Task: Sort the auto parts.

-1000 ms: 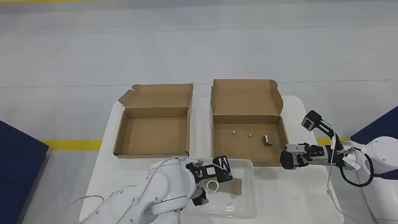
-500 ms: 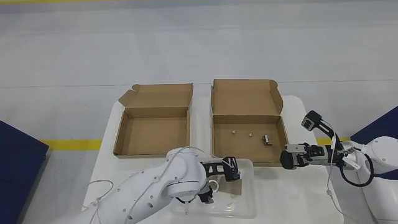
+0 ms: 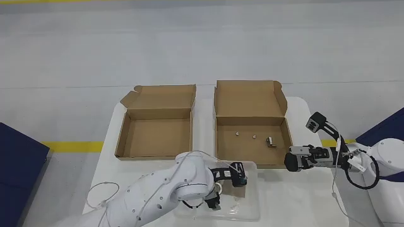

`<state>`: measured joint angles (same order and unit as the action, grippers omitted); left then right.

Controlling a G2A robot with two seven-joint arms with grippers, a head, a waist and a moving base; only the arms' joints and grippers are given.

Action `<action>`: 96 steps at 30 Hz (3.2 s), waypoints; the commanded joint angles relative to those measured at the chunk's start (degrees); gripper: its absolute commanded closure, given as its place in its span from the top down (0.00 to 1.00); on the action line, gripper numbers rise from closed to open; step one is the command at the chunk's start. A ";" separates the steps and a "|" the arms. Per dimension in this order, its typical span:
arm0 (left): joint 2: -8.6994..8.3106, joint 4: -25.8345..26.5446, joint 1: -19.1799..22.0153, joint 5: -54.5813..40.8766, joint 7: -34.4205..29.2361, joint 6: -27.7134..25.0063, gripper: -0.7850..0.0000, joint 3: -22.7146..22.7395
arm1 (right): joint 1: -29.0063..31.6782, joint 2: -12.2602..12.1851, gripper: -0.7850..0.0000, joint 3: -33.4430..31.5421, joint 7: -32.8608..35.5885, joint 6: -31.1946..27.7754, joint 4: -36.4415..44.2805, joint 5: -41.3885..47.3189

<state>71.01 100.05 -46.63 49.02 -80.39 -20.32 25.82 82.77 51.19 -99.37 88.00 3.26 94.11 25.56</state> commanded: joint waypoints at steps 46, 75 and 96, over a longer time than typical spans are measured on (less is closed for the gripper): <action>7.54 -18.69 3.55 6.59 6.43 3.43 0.40 -6.74 | 0.00 0.00 1.00 0.00 0.00 0.00 0.00 0.00; 10.78 -24.48 3.69 6.90 5.82 1.18 0.20 -6.64 | 0.00 0.00 1.00 0.00 0.00 0.00 0.00 0.00; 12.11 -24.49 3.43 9.10 4.10 1.05 0.22 -6.17 | 0.00 0.00 1.00 0.00 0.00 0.00 0.00 0.00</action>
<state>83.12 75.54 -43.13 58.02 -76.14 -19.23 19.61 82.77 51.19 -99.37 88.00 3.26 94.11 25.56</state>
